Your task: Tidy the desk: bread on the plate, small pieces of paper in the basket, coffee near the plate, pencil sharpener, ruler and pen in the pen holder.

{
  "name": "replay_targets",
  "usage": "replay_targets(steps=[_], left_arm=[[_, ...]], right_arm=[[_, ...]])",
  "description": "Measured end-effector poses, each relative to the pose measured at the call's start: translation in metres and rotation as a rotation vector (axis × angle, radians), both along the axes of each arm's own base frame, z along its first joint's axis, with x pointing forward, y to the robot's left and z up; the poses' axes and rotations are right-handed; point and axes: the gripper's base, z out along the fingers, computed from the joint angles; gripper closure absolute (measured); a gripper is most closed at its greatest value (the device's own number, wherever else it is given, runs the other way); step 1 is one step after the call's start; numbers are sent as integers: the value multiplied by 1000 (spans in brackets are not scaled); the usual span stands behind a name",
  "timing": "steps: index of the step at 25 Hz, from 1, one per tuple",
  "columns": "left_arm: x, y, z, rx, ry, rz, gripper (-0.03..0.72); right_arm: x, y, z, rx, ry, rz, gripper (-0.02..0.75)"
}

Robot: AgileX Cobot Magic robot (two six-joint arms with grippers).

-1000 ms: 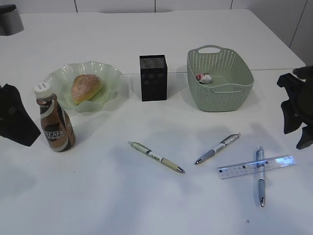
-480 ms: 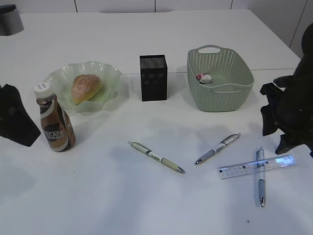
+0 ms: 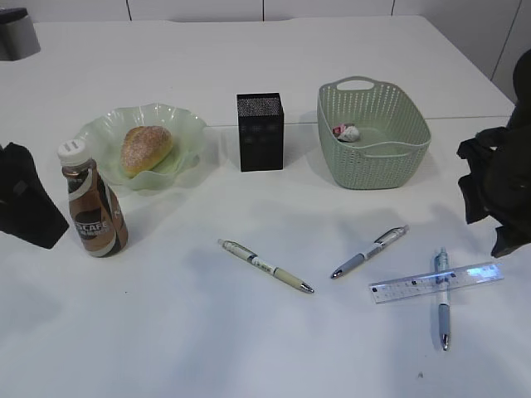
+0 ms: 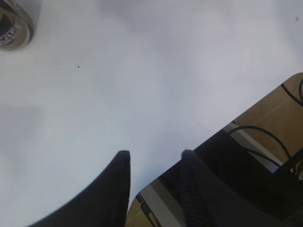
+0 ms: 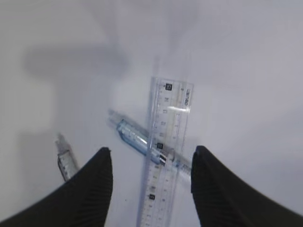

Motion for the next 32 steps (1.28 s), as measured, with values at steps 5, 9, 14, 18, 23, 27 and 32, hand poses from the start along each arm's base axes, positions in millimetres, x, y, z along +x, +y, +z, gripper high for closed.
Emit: replay_targets(steps=[5,9,14,18,23,27,32], left_arm=[[0,0,0,-1,3,0,440],[0,0,0,1,2,0,440],[0,0,0,1,3,-1,441],[-1,0,0,3,11,-2,441],[-2,0,-1,6,23,-5,441],[-2,0,-1,6,23,-5,441],[-2,0,-1,6,23,-5,442]], right_arm=[[1,-7,1,-86,-1,37,312],[-2,-8,1,-101,27,25,312],[-1,-5,-1,-54,15,-18,311],[3,0,-11,5,21,-44,312],[4,3,-23,22,60,-55,312],[5,3,-30,17,88,-63,311],[5,3,-35,17,105,-90,311]])
